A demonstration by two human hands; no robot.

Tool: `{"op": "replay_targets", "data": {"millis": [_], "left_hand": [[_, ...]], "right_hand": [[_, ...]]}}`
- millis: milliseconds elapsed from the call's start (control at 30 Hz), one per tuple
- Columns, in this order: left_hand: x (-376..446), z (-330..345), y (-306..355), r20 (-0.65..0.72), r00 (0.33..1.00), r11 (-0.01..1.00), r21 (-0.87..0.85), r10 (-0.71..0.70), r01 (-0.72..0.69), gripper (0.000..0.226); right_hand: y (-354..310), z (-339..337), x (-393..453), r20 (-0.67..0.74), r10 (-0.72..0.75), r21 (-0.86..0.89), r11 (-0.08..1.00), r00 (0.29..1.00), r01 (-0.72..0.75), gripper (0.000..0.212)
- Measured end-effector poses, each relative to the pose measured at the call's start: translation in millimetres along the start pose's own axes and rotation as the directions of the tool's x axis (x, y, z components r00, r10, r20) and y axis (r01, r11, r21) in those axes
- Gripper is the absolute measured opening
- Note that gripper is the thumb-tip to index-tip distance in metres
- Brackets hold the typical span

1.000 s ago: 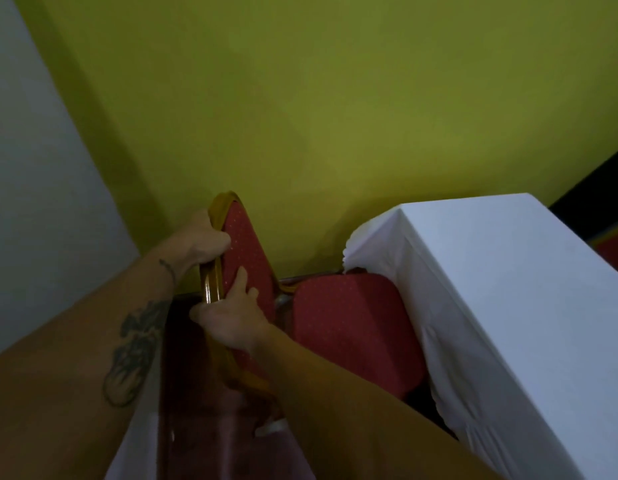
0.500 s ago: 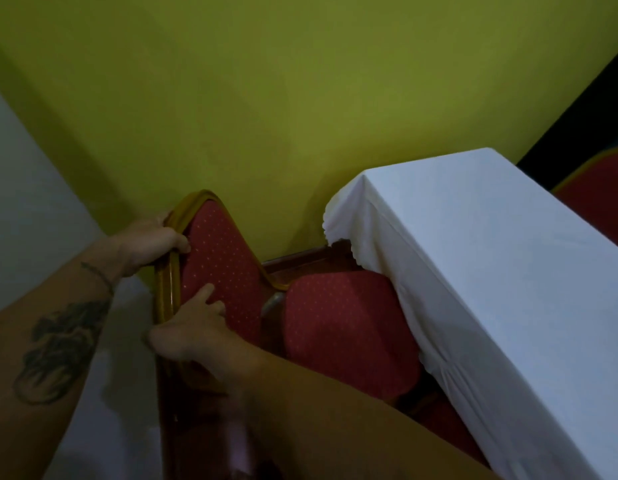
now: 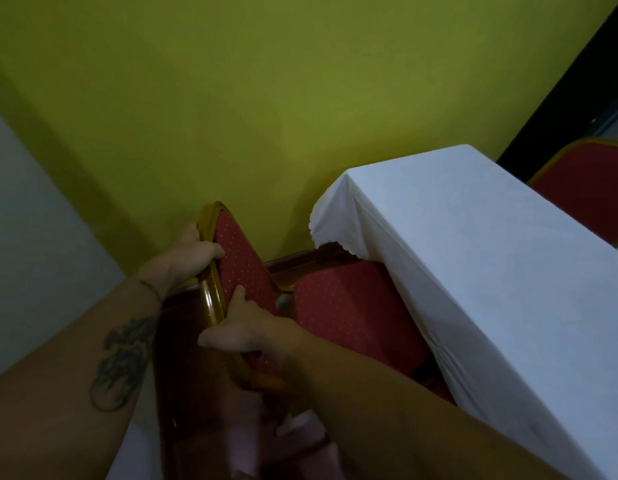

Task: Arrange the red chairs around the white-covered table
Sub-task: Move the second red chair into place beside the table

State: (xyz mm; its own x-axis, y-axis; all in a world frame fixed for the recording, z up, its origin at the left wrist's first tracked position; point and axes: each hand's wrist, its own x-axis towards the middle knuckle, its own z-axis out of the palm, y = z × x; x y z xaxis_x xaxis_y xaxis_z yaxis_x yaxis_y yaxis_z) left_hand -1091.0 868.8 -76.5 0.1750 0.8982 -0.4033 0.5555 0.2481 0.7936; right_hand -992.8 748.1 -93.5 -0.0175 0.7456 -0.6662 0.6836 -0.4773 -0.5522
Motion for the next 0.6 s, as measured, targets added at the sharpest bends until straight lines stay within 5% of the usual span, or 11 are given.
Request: {"op": "replay_targets", "data": {"millis": [200,300,400,600], "left_hand": [[-16,55,17,0.025,1.000,0.995,-0.102,-0.016,0.018,0.037],[-20,84,25,0.078,0.997,0.989,-0.151,0.016,-0.004,0.066],[0,117,20,0.112,0.993,0.985,-0.173,0.045,-0.026,0.102],[-47,154,48,-0.057,0.996,0.986,-0.148,0.065,-0.073,0.067]], "right_hand": [[49,-30,-25,-0.079,-0.022,-0.014,1.000,0.997,0.021,0.103],[82,-51,-39,-0.139,-0.012,-0.022,1.000,0.990,0.009,0.079],[108,-66,-55,-0.161,-0.014,-0.021,1.000,0.987,0.010,0.081],[137,-81,-81,-0.159,-0.027,-0.022,0.999,0.987,0.024,0.075]]}}
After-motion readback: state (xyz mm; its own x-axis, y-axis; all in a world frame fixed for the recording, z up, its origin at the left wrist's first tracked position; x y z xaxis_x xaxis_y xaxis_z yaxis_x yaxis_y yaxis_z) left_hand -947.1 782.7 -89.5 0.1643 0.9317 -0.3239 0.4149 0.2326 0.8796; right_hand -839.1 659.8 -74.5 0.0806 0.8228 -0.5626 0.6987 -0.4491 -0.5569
